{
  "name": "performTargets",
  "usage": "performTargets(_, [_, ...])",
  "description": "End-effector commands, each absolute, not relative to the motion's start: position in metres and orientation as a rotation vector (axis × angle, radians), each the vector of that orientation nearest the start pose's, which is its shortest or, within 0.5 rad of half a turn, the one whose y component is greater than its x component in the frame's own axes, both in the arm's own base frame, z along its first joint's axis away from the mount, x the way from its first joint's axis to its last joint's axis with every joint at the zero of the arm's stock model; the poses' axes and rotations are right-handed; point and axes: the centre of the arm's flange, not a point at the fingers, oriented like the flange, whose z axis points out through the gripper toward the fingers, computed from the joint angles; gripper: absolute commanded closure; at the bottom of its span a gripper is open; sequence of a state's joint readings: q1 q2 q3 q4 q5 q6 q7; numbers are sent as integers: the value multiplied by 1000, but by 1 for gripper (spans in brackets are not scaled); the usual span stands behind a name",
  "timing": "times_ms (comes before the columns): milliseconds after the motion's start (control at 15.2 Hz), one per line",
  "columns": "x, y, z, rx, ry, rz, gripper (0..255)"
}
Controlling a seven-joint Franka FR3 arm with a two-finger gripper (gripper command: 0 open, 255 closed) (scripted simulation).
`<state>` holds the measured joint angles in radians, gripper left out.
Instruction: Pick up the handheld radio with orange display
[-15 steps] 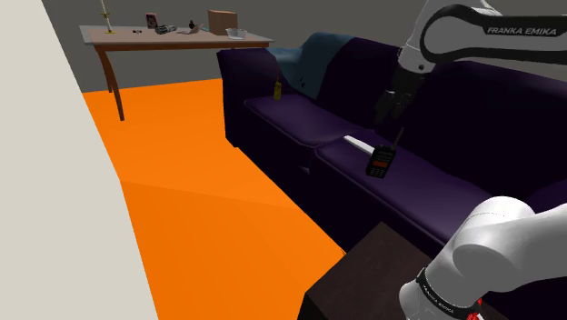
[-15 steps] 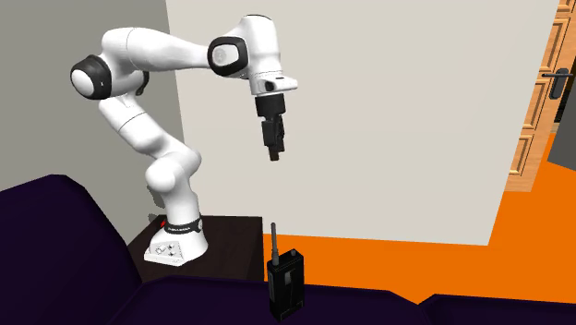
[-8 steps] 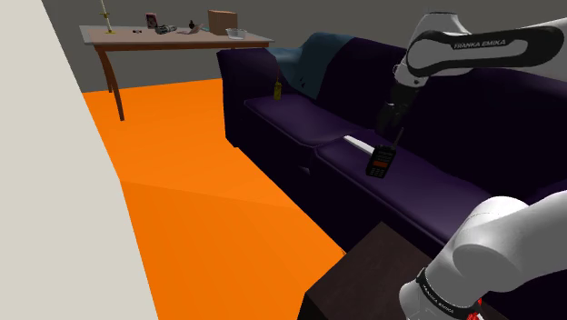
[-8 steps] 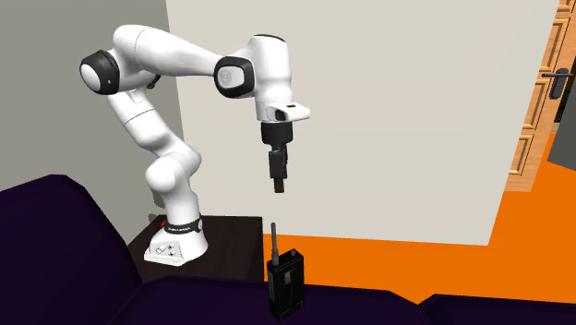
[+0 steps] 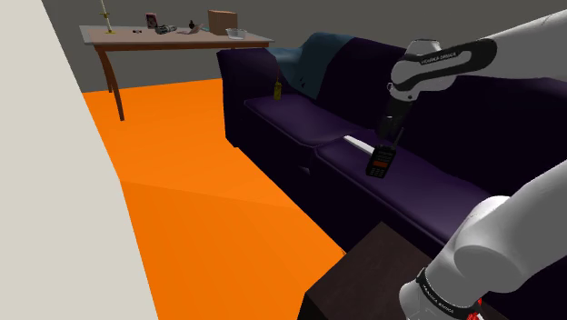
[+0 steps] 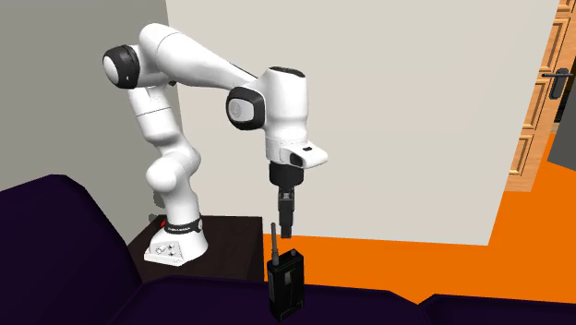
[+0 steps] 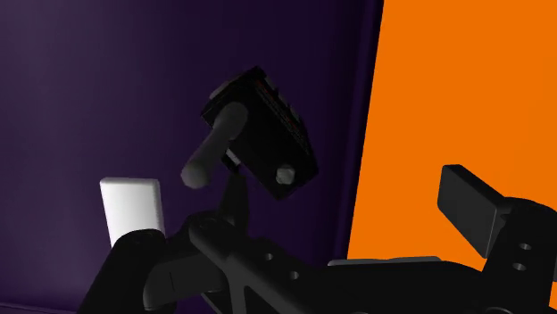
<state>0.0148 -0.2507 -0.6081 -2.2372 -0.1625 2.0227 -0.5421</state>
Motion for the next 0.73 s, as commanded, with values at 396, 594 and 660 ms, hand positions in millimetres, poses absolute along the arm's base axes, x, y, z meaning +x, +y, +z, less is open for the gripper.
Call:
performTargets(396, [407,-325,398,-3134,-114,65,0])
performTargets(594, [407,-325,382,-3134,-114,65,0])
performTargets(660, [407,-325,379,-3134,-114,65,0])
